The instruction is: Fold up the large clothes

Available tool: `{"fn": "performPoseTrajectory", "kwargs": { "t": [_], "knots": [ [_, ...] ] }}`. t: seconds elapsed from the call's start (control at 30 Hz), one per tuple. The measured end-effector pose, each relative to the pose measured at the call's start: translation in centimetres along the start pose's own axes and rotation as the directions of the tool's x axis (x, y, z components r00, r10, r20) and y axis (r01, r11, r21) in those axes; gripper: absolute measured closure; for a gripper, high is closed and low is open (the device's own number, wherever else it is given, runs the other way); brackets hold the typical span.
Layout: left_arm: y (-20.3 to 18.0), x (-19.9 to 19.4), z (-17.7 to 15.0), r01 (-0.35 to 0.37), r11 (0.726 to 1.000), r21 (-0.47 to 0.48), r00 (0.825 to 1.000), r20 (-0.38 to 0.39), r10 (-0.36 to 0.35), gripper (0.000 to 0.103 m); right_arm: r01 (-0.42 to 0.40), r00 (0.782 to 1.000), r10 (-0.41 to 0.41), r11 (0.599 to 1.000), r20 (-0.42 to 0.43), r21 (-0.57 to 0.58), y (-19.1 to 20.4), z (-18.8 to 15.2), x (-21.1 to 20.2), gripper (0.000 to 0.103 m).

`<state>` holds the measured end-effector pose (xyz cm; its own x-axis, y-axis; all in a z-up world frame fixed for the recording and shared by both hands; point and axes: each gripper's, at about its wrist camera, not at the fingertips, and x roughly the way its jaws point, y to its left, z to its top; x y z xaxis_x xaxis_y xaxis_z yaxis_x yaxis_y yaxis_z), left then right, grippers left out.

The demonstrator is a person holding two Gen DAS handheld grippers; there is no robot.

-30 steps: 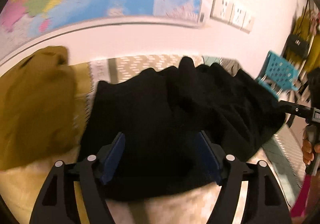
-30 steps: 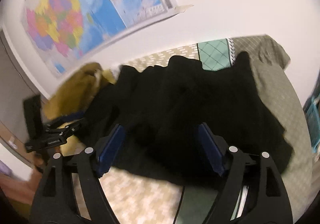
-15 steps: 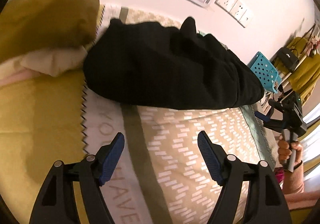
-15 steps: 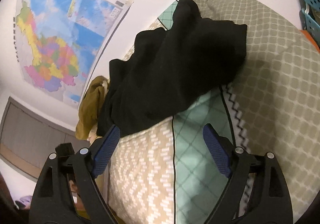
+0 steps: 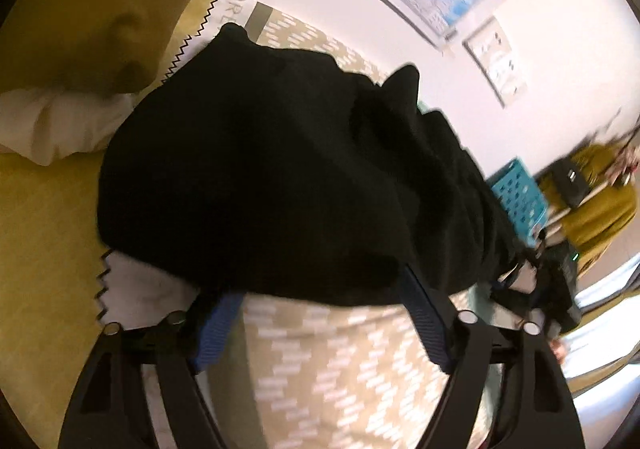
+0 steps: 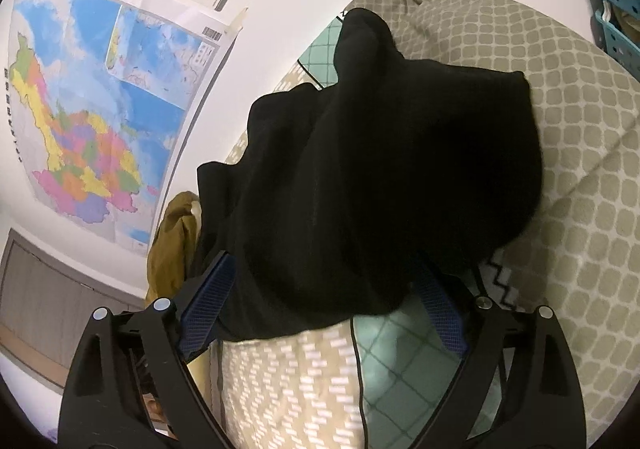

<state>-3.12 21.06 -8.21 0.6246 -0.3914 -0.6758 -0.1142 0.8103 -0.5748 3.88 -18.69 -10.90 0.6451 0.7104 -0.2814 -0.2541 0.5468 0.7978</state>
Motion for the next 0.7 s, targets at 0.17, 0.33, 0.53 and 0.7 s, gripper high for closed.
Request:
{"fn": "performPoseTrajectory", "kwargs": {
  "t": [0.17, 0.33, 0.53, 0.7],
  "knots": [
    [0.7, 0.6, 1.2, 0.026, 0.996, -0.085, 0.999, 0.038, -0.023, 0.024, 0.010, 1.000, -0.010, 1.000, 0.020, 0.012, 0.1, 0.6, 0.6, 0.011],
    [0.4, 1.4, 2.4, 0.019, 0.991, -0.136, 0.998, 0.053, -0.012, 0.017, 0.029, 0.998, -0.030, 0.999, 0.047, 0.025, 0.4, 1.1, 1.3, 0.008],
    [-1.5, 2.5, 3.0, -0.097, 0.993, -0.062, 0.993, 0.056, 0.100, 0.013, 0.070, 0.993, -0.073, 0.997, 0.098, 0.039, 0.9, 1.4, 2.2, 0.005],
    [-1.8, 3.2, 3.6, -0.134, 0.990, -0.051, 0.989, 0.063, 0.137, 0.013, 0.094, 0.987, -0.098, 0.995, 0.126, 0.036, 1.2, 1.7, 2.9, 0.004]
  ]
}}
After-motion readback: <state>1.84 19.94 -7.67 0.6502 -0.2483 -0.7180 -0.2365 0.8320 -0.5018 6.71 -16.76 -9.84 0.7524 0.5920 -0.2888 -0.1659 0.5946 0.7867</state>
